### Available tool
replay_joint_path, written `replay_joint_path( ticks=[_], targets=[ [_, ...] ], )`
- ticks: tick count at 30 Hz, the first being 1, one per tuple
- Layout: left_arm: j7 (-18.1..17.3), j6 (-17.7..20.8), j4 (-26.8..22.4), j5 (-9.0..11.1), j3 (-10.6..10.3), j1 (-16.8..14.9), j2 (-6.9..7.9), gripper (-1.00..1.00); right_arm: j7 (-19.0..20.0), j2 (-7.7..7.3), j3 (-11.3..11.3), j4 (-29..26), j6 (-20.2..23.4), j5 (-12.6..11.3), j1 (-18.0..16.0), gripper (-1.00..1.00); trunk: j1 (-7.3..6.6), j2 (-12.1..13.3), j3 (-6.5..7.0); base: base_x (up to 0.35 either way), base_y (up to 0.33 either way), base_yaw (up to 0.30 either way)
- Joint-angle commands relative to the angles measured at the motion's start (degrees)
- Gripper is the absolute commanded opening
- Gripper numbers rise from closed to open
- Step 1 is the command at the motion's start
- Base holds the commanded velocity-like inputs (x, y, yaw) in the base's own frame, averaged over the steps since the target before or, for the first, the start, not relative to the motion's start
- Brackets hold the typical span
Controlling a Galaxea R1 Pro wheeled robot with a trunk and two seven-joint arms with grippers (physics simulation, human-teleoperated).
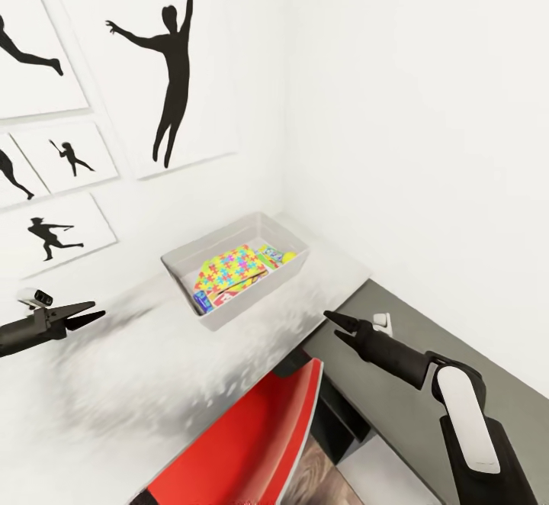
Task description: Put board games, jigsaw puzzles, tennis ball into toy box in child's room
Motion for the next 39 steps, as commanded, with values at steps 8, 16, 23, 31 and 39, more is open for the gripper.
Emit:
replay_joint_path(
  ticks=[8,16,23,31,39],
  targets=[
    [-0.2,0.6,0.0,0.0,-0.1,0.0,0.02,1.0,0.6,0.06,-0.1,0.0,0.3,0.6,0.0,1.0,0.02,-0.1,0.65,-0.04,0.0,0.021],
    [-0.2,0.6,0.0,0.0,-0.1,0.0,0.02,1.0,0.6,0.06,-0.2,0.0,0.2,0.6,0.1,1.0,0.02,-0.1,1.4,-0.003,0.0,0.002],
    [-0.2,0.7,0.0,0.0,-0.1,0.0,-0.05,1.0,0.6,0.06,-0.2,0.0,0.2,0.6,0.1,1.0,0.02,-0.1,2.06,0.0,0.0,0.0],
    [-0.2,0.6,0.0,0.0,-0.2,0.0,-0.02,1.0,0.6,0.06,-0.2,-0.1,0.2,0.6,0.4,1.0,0.02,-0.1,2.82,0.0,0.0,0.0],
    [-0.2,0.6,0.0,0.0,-0.2,0.0,-0.07,1.0,0.6,0.06,-0.3,-0.1,0.2,0.6,0.5,1.0,0.02,-0.1,3.59,0.0,0.0,0.0]
  ],
)
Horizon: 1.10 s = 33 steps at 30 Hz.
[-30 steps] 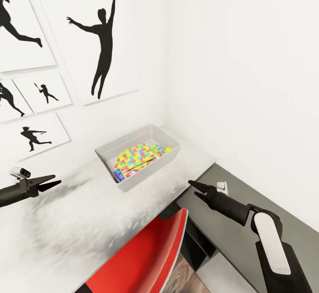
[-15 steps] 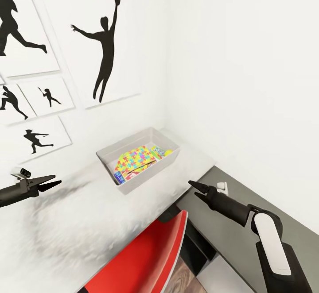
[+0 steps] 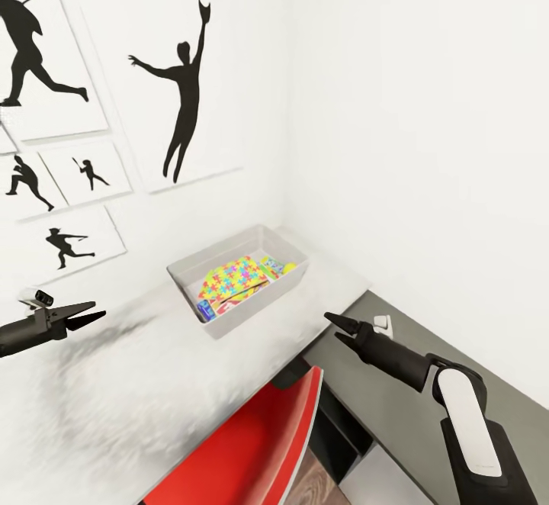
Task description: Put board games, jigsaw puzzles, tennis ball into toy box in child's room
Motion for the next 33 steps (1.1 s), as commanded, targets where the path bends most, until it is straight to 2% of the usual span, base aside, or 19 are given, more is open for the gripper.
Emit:
replay_joint_path(
  ticks=[1,33],
  targets=[
    [-0.2,0.6,0.0,0.0,0.0,0.0,0.02,1.0,0.6,0.06,-0.1,0.0,0.3,0.6,-0.1,1.0,0.04,-0.1,-0.01,0.0,0.0,0.0],
    [-0.2,0.6,0.0,0.0,-0.2,0.0,-0.07,1.0,0.6,0.06,-0.2,0.1,0.3,0.6,-0.1,1.0,0.04,-0.1,3.04,0.0,0.0,0.0]
  ],
)
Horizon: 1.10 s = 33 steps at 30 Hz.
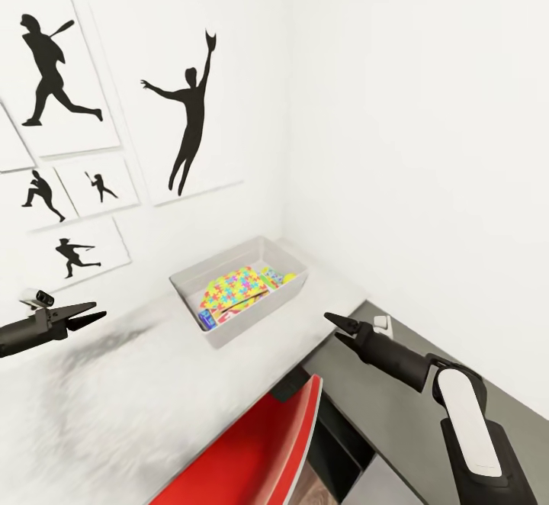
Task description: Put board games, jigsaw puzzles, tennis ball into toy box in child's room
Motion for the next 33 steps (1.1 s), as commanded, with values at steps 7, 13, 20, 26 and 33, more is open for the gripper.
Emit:
replay_joint_path(
  ticks=[7,13,20,26,33],
  targets=[
    [-0.2,0.6,0.0,0.1,-0.1,0.0,0.06,1.0,0.6,0.06,-0.1,0.0,-0.4,0.6,-0.1,1.0,0.04,-0.1,0.55,0.0,0.0,0.0],
    [-0.2,0.6,0.0,0.1,-0.1,0.0,0.04,1.0,0.7,0.06,-0.1,0.1,-1.8,0.6,-0.1,1.0,0.04,-0.1,1.12,0.0,0.0,0.0],
    [-0.2,0.6,0.0,0.1,-0.1,0.0,0.03,1.0,0.7,0.06,-0.1,0.1,-2.0,0.6,-0.1,1.0,0.04,-0.1,1.79,0.0,0.0,0.0],
    [-0.2,0.6,0.0,0.1,0.0,0.0,0.05,1.0,0.7,0.06,-0.1,0.1,-2.1,0.7,-0.1,1.0,0.04,-0.1,2.36,-0.05,0.0,0.0],
    [-0.2,0.6,0.0,0.1,-0.1,0.0,0.01,1.0,0.7,-0.01,-0.3,0.1,-2.1,0.7,-0.1,1.0,0.04,-0.1,3.03,-0.116,0.0,0.0]
  ],
)
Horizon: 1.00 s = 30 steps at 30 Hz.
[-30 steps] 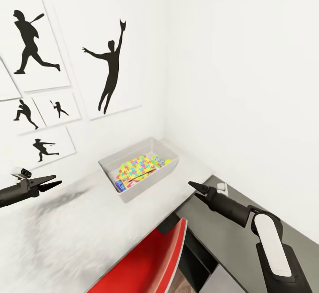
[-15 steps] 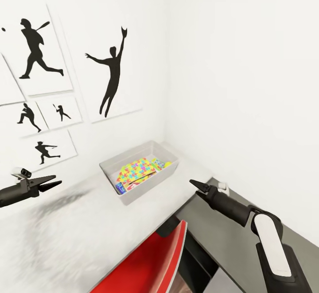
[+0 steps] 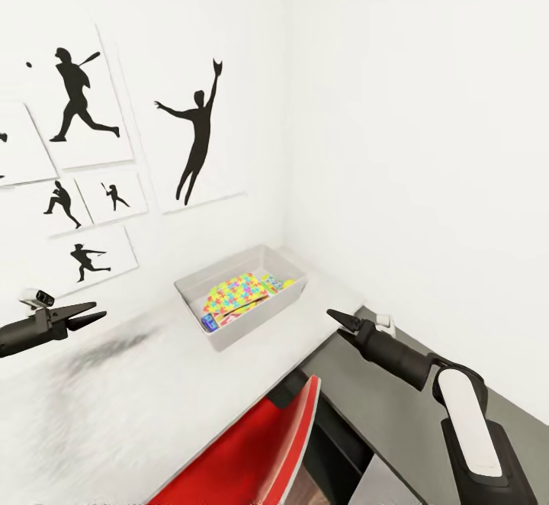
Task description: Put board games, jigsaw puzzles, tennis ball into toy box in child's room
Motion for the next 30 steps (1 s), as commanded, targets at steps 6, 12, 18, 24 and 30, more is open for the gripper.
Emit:
replay_joint_path(
  ticks=[6,12,18,24,30],
  targets=[
    [-0.2,0.6,0.0,0.0,-0.1,0.0,-0.03,1.0,0.6,0.05,-0.1,0.0,0.3,0.6,-0.1,1.0,0.03,-0.1,0.45,-0.036,0.0,0.0],
    [-0.2,0.6,0.0,0.0,-0.1,0.0,-0.11,1.0,0.5,0.03,-0.2,0.1,0.3,0.6,-0.1,1.0,0.03,-0.1,1.02,-0.034,0.0,0.0],
    [-0.2,0.6,0.0,0.0,-0.1,0.0,-0.13,1.0,0.5,0.04,-0.2,0.1,0.3,0.6,-0.1,1.0,0.03,-0.1,1.59,-0.108,-0.001,0.0],
    [-0.2,0.6,-0.1,0.0,-0.1,0.0,-0.11,1.0,0.5,0.08,-0.2,0.2,0.3,0.6,-0.1,1.0,0.03,-0.1,2.16,-0.061,-0.056,0.0],
    [-0.2,0.6,-0.1,0.0,-0.1,0.0,-0.07,1.0,0.5,0.1,-0.1,0.2,0.2,0.7,-0.1,1.0,0.03,-0.1,2.73,-0.009,-0.04,0.0]
  ],
)
